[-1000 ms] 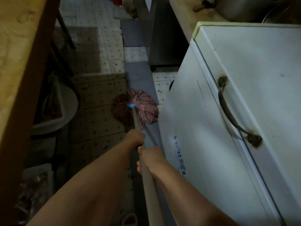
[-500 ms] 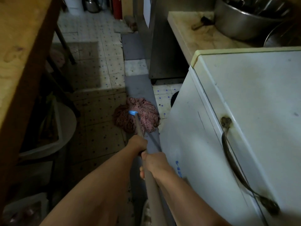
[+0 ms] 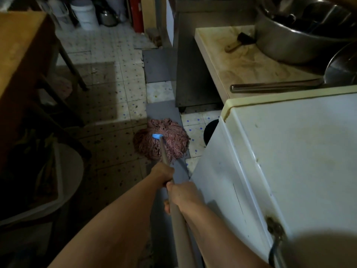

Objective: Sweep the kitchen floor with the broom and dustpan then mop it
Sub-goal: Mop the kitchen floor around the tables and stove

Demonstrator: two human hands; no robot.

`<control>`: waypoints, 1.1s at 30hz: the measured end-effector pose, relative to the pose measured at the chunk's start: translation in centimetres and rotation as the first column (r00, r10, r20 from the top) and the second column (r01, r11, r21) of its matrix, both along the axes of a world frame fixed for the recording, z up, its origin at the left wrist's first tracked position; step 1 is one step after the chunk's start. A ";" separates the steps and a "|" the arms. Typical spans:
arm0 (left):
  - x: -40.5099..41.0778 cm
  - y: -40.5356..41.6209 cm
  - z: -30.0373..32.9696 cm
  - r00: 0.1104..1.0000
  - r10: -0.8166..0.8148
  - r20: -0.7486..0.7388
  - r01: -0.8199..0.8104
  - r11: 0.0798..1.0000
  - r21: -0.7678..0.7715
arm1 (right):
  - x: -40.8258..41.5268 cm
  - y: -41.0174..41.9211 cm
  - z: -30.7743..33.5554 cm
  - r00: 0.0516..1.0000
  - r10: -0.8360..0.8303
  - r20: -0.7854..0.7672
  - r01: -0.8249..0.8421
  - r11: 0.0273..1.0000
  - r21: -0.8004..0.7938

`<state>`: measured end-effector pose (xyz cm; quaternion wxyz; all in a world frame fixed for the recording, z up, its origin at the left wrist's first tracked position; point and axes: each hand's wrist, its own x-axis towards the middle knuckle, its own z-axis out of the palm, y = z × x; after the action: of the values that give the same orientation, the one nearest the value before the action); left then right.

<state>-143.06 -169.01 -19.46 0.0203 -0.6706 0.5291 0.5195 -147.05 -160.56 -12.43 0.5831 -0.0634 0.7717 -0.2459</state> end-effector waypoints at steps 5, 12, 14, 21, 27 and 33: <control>-1.2 -4.4 -0.3 1.000 -0.010 -0.005 0.010 1.000 0.003 | -1.3 -4.1 -0.1 1.000 -0.006 -0.008 0.006 1.000 0.006; -3.3 -14.2 -0.5 0.999 0.015 -0.030 -0.015 1.000 0.019 | -2.8 -13.7 -1.0 0.999 -0.018 -0.046 0.017 1.000 -0.019; -3.8 -17.1 -0.7 1.000 0.002 -0.019 -0.002 1.000 0.004 | -3.2 -16.6 -1.6 0.999 -0.019 -0.038 0.019 1.000 0.003; -5.3 -26.4 -1.5 1.000 -0.016 -0.026 0.016 1.000 0.017 | -4.6 -26.1 -3.6 0.999 -0.019 -0.038 0.021 0.999 0.039; -6.4 -30.6 -2.2 0.999 -0.054 -0.007 0.054 0.998 0.009 | -5.8 -30.4 -3.7 1.000 -0.021 -0.006 0.022 0.995 0.094; -6.5 -29.6 -1.5 0.997 -0.076 -0.027 0.076 0.997 0.011 | -5.8 -29.5 -3.1 0.998 -0.061 0.027 0.058 0.994 0.098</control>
<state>-149.56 -198.60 -20.99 0.0370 -0.6430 0.5514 0.5302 -152.83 -190.02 -15.50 0.5893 -0.0084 0.7755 -0.2264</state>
